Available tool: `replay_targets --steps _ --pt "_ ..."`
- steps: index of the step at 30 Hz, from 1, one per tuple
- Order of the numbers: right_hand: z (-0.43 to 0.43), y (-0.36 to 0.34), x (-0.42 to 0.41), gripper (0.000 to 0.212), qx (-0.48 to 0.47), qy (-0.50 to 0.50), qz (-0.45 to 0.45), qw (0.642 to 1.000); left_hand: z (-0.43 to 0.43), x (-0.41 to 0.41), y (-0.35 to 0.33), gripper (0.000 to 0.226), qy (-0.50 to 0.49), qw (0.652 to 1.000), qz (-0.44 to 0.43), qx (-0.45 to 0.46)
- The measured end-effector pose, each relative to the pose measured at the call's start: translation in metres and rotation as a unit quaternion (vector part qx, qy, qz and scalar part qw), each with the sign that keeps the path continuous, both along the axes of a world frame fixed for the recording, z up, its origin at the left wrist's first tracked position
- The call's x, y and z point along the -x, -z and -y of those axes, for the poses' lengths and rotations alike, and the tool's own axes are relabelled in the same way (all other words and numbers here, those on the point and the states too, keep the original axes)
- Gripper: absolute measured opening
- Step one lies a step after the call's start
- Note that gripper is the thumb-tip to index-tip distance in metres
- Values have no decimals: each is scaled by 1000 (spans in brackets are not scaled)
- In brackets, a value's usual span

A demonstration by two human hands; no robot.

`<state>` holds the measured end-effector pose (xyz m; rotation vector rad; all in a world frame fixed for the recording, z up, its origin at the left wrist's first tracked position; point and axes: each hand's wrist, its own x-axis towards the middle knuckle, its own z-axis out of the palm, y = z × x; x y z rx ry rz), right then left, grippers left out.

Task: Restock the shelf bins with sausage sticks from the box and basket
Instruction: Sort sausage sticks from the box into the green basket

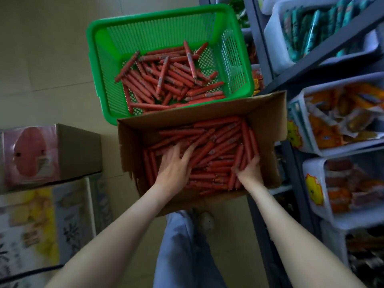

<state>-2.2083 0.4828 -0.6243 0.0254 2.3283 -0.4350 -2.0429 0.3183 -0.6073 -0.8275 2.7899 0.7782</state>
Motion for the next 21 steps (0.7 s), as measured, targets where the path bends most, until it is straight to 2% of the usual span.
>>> replay_targets --steps 3,6,10,13,17,19,21 --pt "-5 16 -6 107 40 53 51 996 -10 8 19 67 3 997 77 7" --pt "-1 24 -14 102 55 23 15 998 -21 15 36 70 15 992 122 24" --pt "5 27 -32 102 113 -29 33 993 -34 27 50 69 4 986 166 32" --pt "6 26 -43 98 159 -34 38 986 -35 35 54 59 -32 981 186 45" --pt "3 20 -52 89 189 -50 90 977 -26 40 53 61 -35 981 188 28" --pt "2 17 -50 81 199 -44 111 973 -19 37 51 61 -60 982 177 -10" --pt "2 15 -46 72 208 -10 128 970 -12 30 47 63 -126 978 147 -76"
